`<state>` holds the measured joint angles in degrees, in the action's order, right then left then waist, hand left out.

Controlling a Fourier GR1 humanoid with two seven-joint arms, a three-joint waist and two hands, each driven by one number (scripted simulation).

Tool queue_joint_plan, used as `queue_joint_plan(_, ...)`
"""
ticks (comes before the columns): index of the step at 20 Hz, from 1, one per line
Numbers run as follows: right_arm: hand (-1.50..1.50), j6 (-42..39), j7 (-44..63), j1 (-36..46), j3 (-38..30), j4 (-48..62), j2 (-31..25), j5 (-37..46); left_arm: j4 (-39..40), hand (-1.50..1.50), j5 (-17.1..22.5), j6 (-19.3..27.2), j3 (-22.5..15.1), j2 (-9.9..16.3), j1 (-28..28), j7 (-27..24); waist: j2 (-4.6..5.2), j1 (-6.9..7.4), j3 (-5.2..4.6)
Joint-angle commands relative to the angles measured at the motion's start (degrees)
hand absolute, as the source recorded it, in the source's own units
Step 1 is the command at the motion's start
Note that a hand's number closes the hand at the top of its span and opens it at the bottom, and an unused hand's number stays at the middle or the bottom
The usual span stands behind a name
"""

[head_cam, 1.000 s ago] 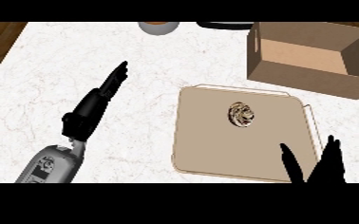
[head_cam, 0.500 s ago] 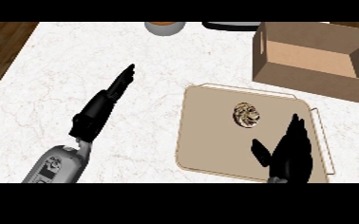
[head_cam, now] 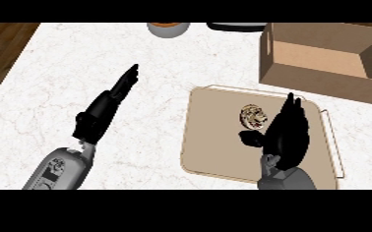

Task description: Pick the cupcake from the tray and place it in the cardboard box

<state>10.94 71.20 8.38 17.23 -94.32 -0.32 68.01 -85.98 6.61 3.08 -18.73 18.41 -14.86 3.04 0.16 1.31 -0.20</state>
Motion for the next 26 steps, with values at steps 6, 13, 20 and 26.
queue_joint_plan(6,-1.5,-0.28,14.02,5.26,-1.96,8.07,0.3,-3.19,-0.91,0.0,0.03,-1.16,0.39,0.37,0.9,0.9,-0.22,-0.13,0.14)
queue_joint_plan(13,-1.5,-1.23,14.01,9.16,-1.26,9.01,0.3,-2.78,0.32,0.0,-1.4,-0.18,-0.21,-2.06,0.71,0.08,-0.32,-0.9,0.09)
queue_joint_plan(20,-1.5,-0.05,14.02,9.65,-0.83,13.33,0.3,-4.95,0.16,0.0,-1.23,-1.49,1.93,-0.65,-0.27,1.11,-0.16,-0.87,0.14)
queue_joint_plan(26,-1.5,3.25,14.01,11.1,-1.29,18.67,0.29,-9.11,-1.37,0.0,-3.57,0.35,-0.63,-3.13,2.4,0.92,-0.16,-0.3,0.18)
